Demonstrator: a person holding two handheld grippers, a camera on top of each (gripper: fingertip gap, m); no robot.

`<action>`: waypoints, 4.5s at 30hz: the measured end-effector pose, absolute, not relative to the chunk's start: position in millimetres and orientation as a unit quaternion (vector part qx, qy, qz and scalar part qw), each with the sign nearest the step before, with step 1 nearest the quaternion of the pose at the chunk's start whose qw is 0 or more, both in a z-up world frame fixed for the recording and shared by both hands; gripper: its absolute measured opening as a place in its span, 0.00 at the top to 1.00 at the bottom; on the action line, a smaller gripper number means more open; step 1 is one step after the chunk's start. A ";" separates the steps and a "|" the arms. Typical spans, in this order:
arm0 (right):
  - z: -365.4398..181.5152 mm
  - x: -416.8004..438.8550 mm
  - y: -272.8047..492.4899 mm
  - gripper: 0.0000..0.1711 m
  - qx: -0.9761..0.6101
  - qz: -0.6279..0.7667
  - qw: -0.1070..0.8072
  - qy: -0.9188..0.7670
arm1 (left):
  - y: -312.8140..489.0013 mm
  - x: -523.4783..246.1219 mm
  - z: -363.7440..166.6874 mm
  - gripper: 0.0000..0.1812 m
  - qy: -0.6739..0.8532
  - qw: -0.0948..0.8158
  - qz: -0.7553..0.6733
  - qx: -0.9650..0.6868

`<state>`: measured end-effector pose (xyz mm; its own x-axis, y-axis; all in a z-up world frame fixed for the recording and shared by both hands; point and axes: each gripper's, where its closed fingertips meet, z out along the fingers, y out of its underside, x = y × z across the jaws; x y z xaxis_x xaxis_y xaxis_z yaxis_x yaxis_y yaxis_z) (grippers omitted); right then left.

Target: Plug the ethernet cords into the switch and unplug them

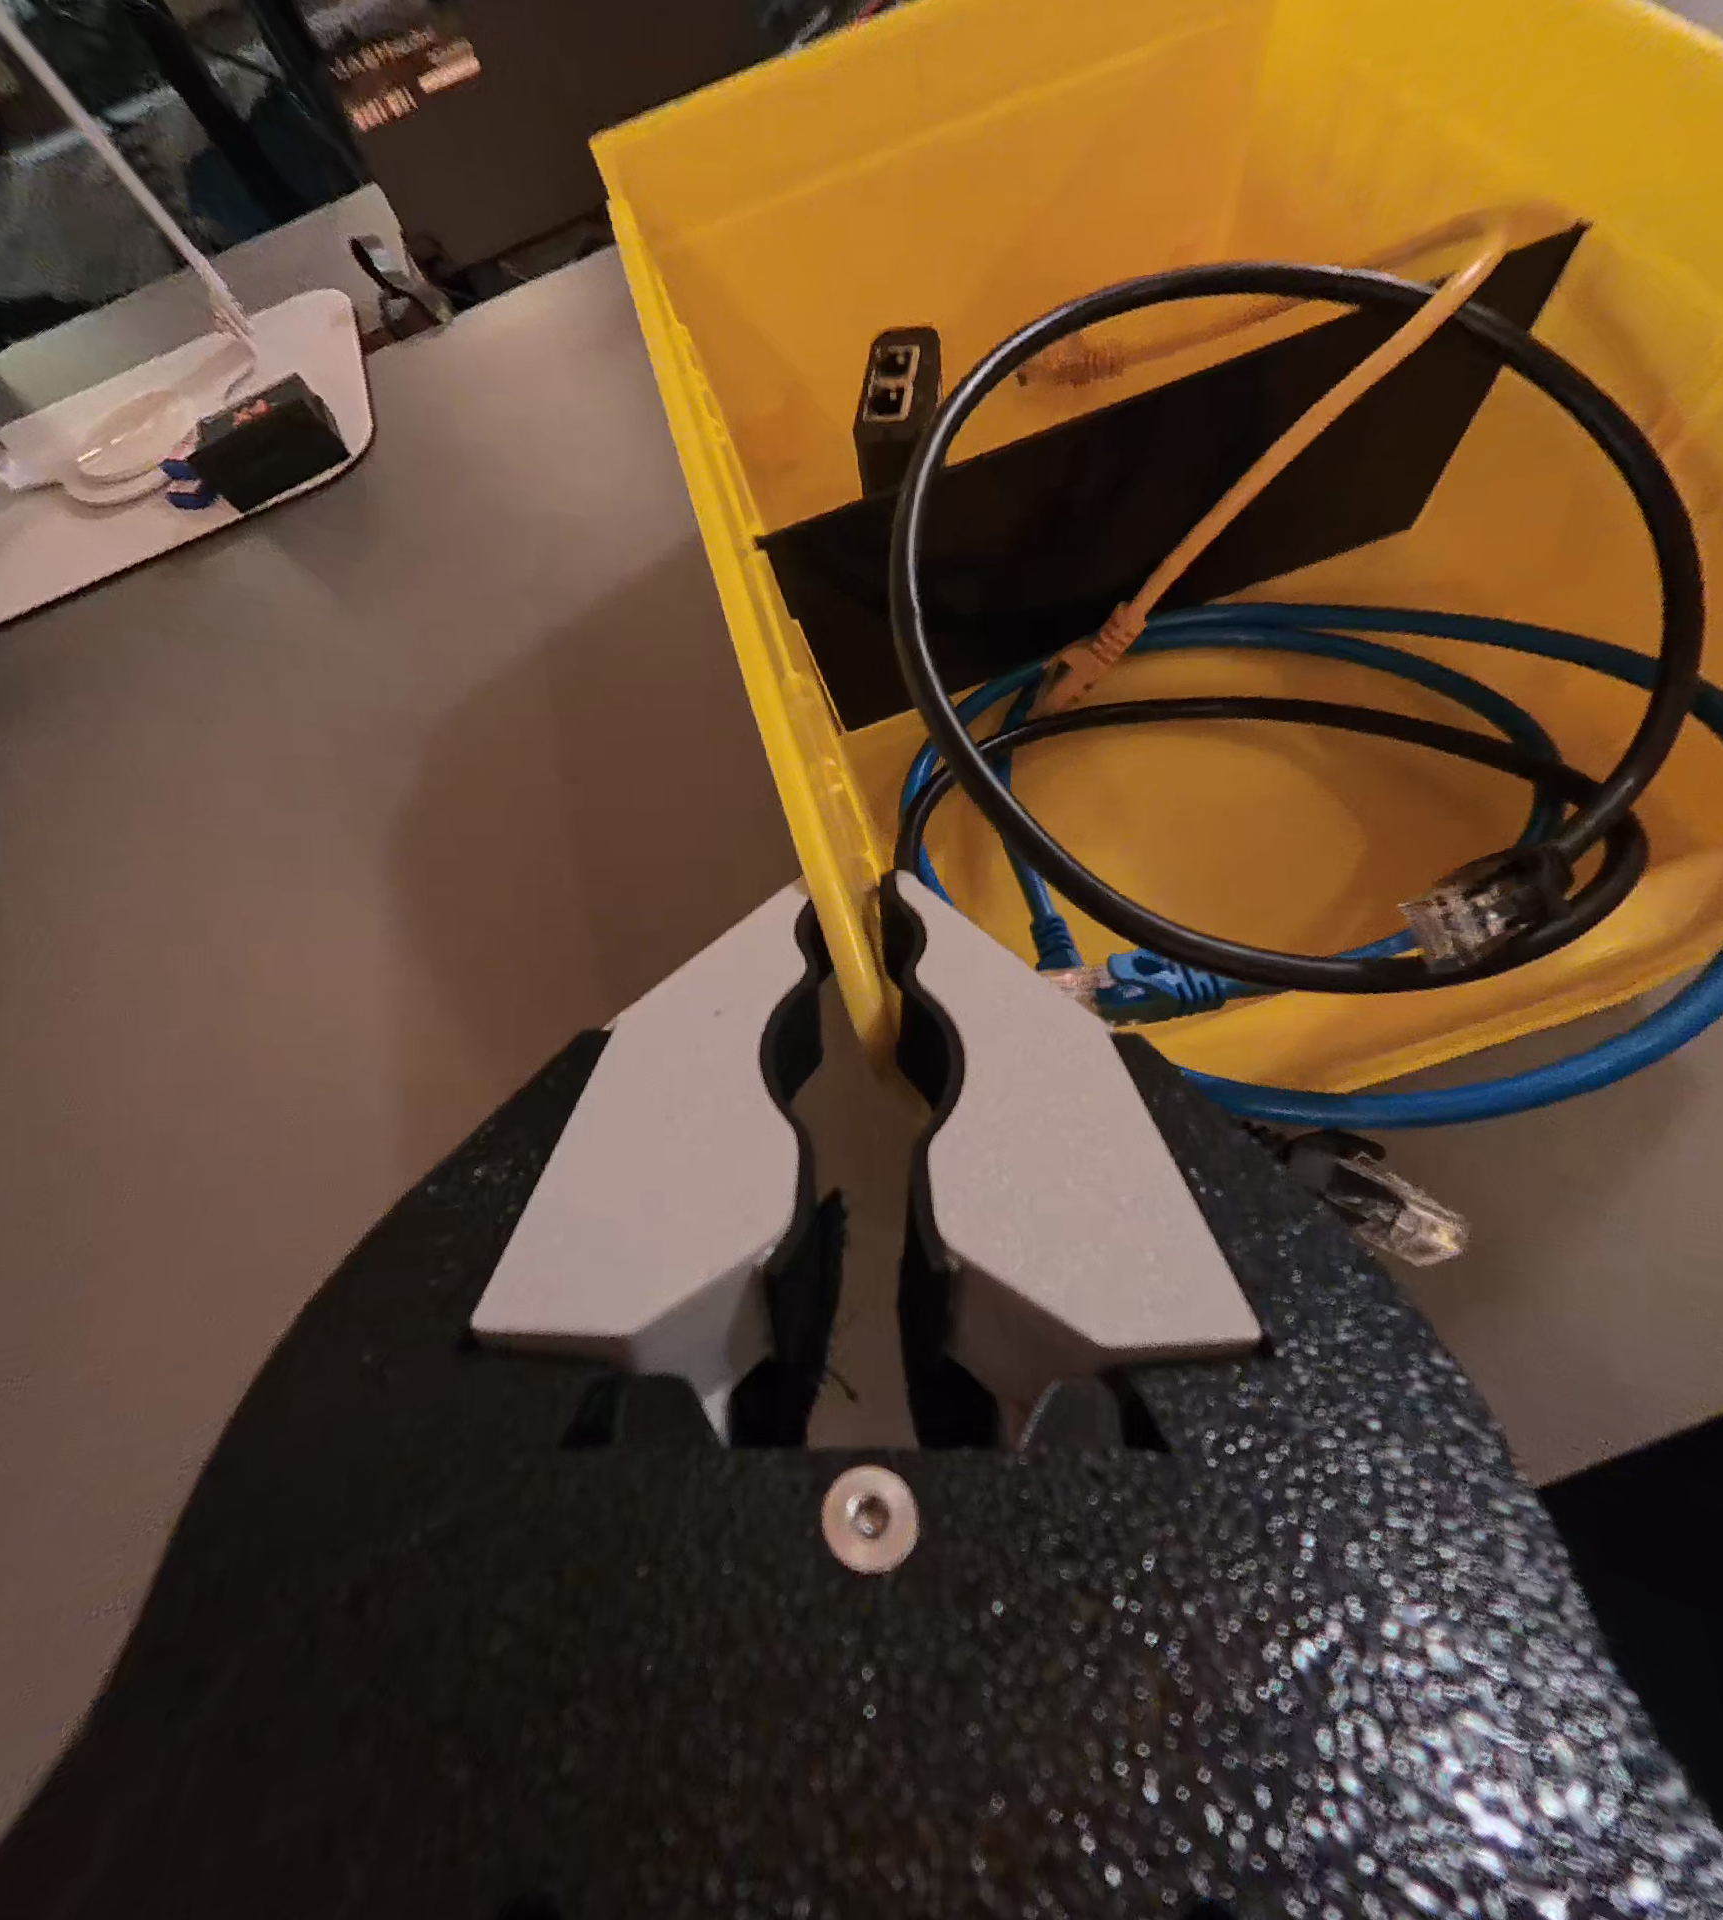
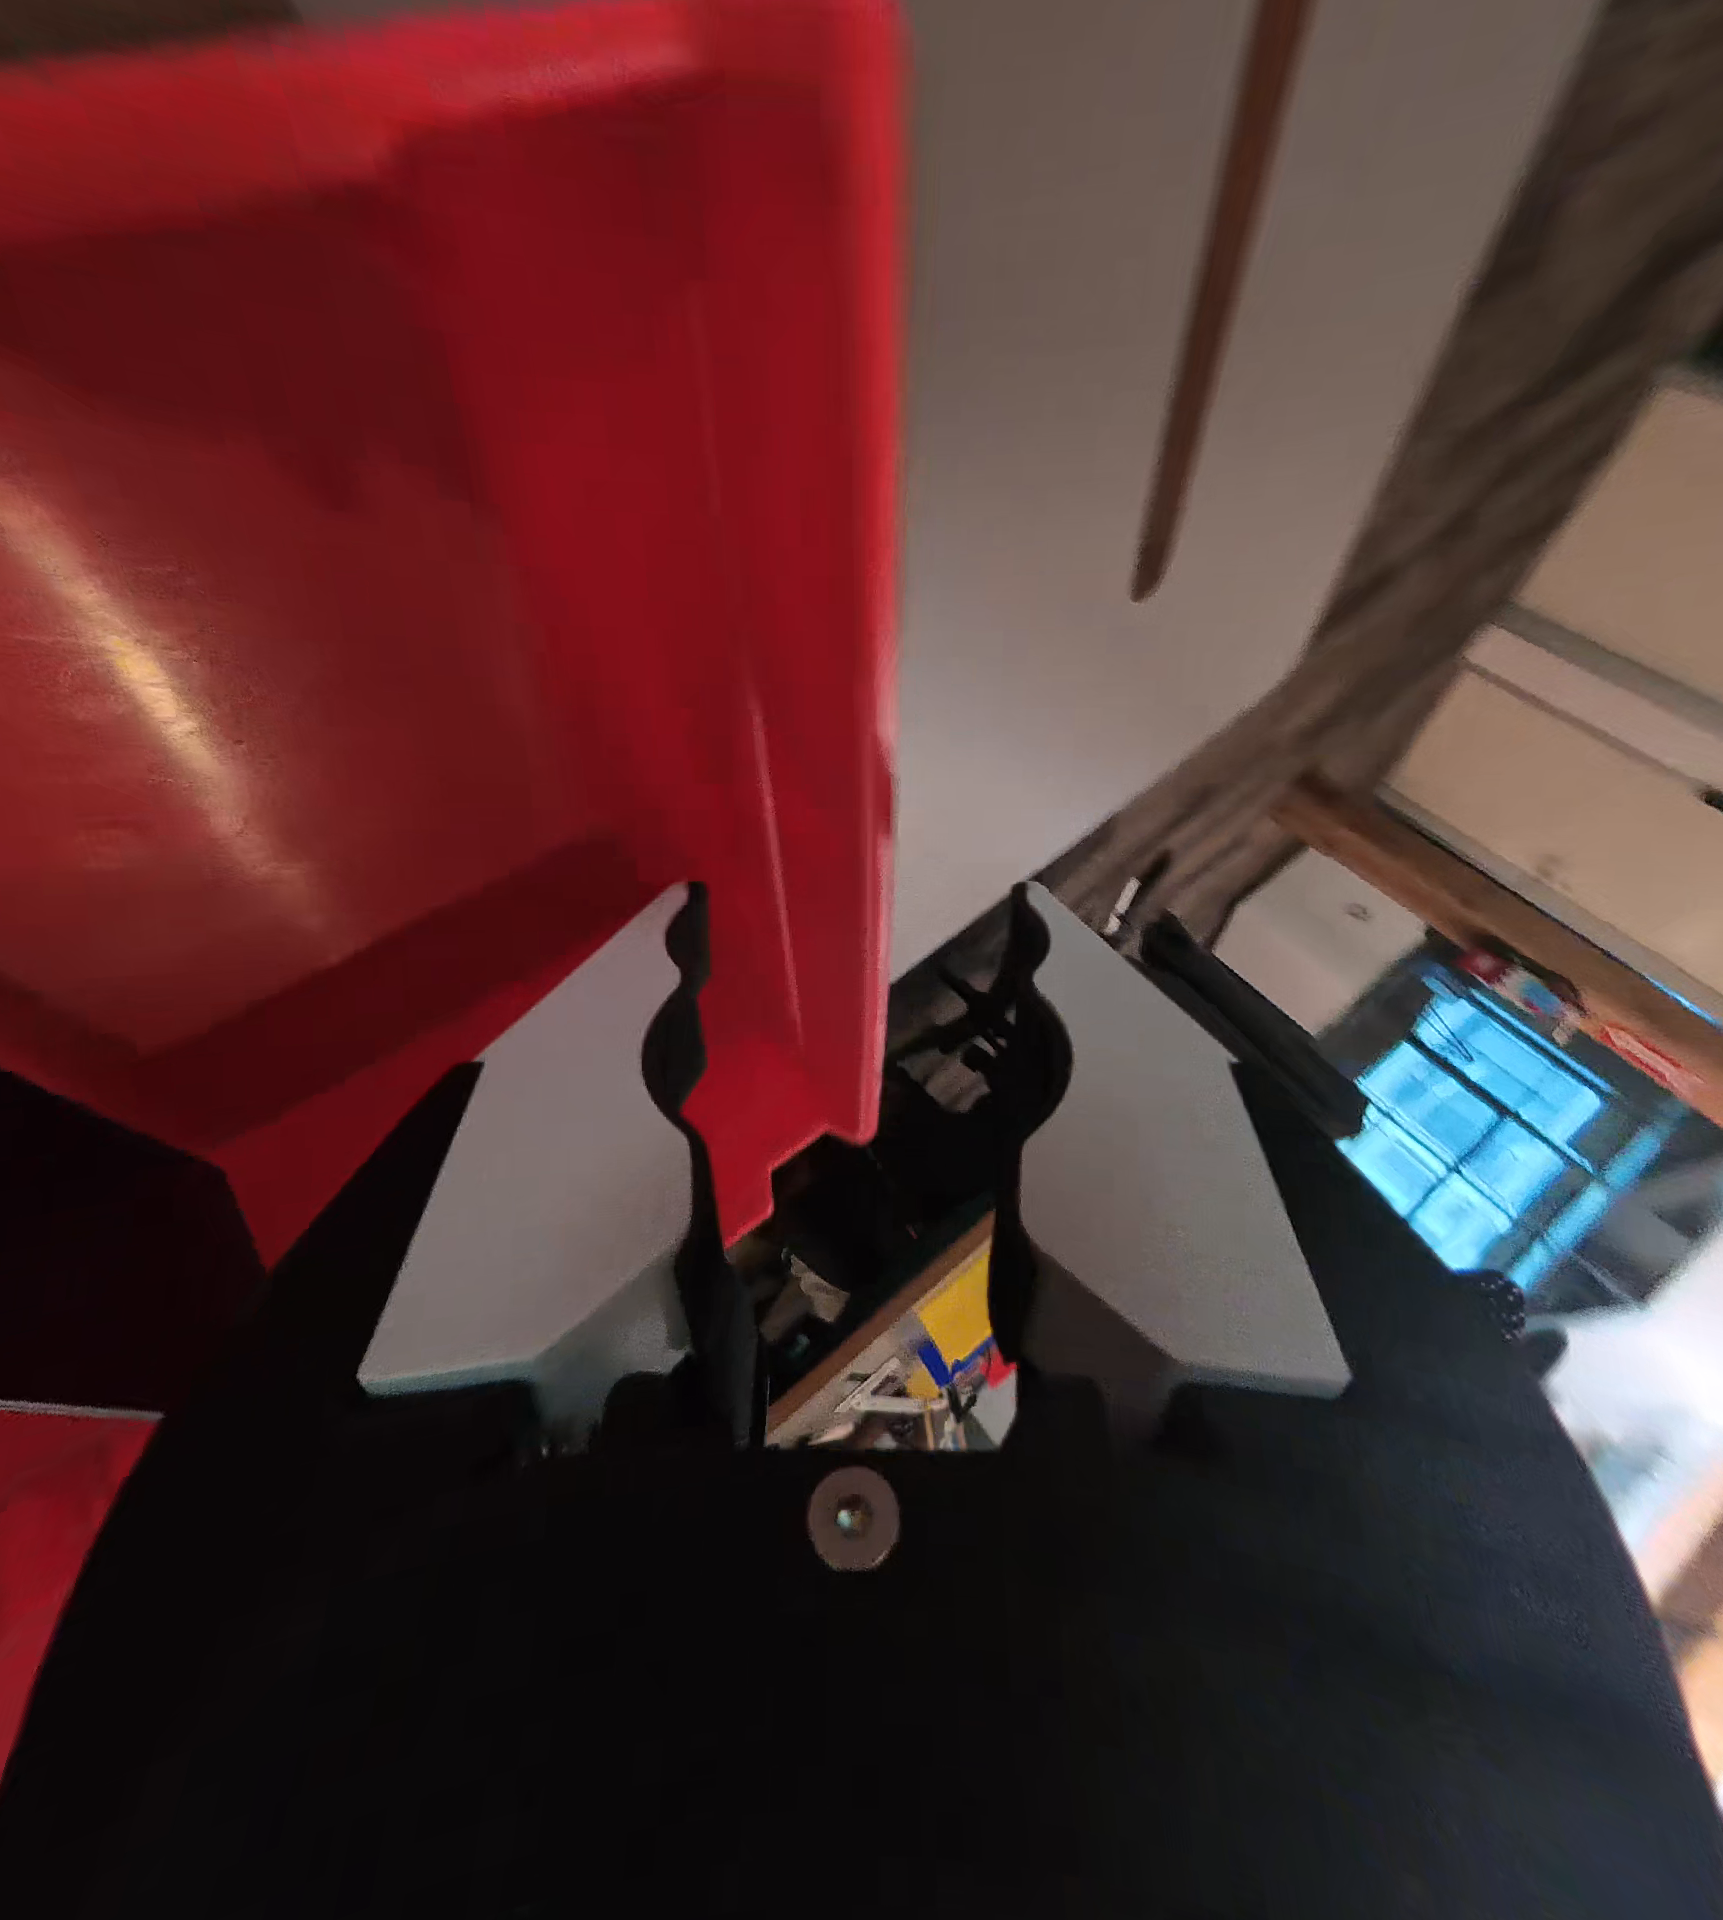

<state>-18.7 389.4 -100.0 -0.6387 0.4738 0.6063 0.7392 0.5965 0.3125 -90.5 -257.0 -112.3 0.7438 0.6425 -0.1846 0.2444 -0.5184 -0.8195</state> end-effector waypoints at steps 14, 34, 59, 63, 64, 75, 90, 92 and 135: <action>-11.9 135.6 305.2 0.58 -0.543 0.250 0.571 -0.563 | -251.6 -80.1 -113.1 0.85 -0.299 0.464 0.252 -0.795; -82.8 220.3 291.5 0.52 -0.630 0.297 0.535 -0.478 | -247.8 -78.4 -106.4 0.67 -0.300 0.473 0.289 -0.777; -95.1 234.7 323.0 0.88 -0.660 0.250 0.542 -0.457 | -252.2 -81.3 -106.8 0.78 -0.303 0.468 0.298 -0.774; -94.6 236.0 325.1 0.93 -0.657 0.241 0.548 -0.458 | -254.0 -82.3 -106.6 0.81 -0.307 0.468 0.300 -0.772; -94.4 236.7 326.0 0.95 -0.656 0.238 0.550 -0.458 | -254.8 -82.8 -106.7 0.82 -0.309 0.468 0.301 -0.772; -94.9 236.8 327.2 0.96 -0.650 0.232 0.550 -0.470 | -261.8 -86.0 -108.4 0.94 -0.320 0.463 0.304 -0.768; -94.9 241.2 334.0 0.96 -0.656 0.228 0.548 -0.466 | -261.5 -84.0 -109.2 0.98 -0.314 0.462 0.298 -0.774; -94.9 241.9 335.0 0.96 -0.657 0.228 0.548 -0.465 | -260.5 -82.7 -109.1 0.98 -0.312 0.462 0.295 -0.776; -47.0 208.7 244.1 0.87 -0.492 0.273 0.628 -0.537 | -291.7 -90.1 -103.8 0.98 -0.347 0.423 0.337 -0.766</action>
<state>208.7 244.1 -47.0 0.2734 0.8722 0.4056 0.1858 0.3659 -0.9119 -90.1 -291.7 -103.8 0.5315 0.8172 -0.2227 0.2476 -0.4013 -0.8818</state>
